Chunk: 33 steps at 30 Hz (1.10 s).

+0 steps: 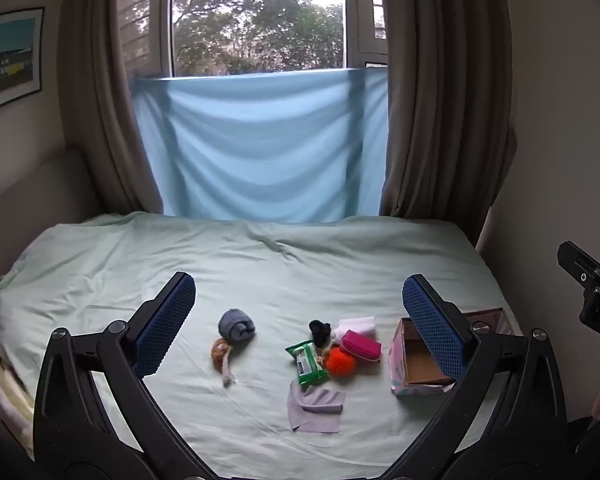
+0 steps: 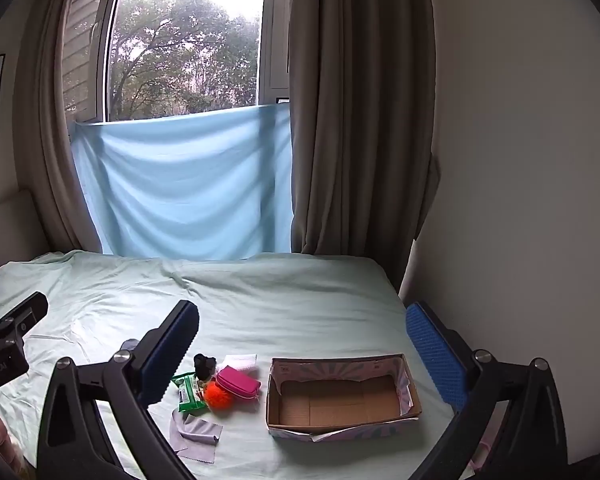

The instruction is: Organize soft objects

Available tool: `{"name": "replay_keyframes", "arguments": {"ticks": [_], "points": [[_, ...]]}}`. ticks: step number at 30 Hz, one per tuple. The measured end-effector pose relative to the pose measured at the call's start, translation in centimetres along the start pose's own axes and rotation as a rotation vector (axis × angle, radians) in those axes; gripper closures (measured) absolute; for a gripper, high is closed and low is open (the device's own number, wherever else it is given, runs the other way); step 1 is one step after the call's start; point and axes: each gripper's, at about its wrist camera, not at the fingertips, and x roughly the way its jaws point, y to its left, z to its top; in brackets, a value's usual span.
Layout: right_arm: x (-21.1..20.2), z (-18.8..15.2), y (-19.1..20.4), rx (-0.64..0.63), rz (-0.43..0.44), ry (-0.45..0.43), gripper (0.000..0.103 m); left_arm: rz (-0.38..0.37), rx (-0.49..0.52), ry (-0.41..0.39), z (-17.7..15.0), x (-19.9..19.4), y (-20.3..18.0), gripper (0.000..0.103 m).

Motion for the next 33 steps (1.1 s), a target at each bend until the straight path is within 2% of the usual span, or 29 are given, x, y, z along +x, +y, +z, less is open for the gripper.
{"name": "replay_keyframes", "arguments": {"ticks": [33], "points": [[-0.2,-0.4,0.9,-0.023,0.026,0.002,0.000,-0.006,-0.010,-0.005,-0.5,-0.2,0.0,0.000]]}}
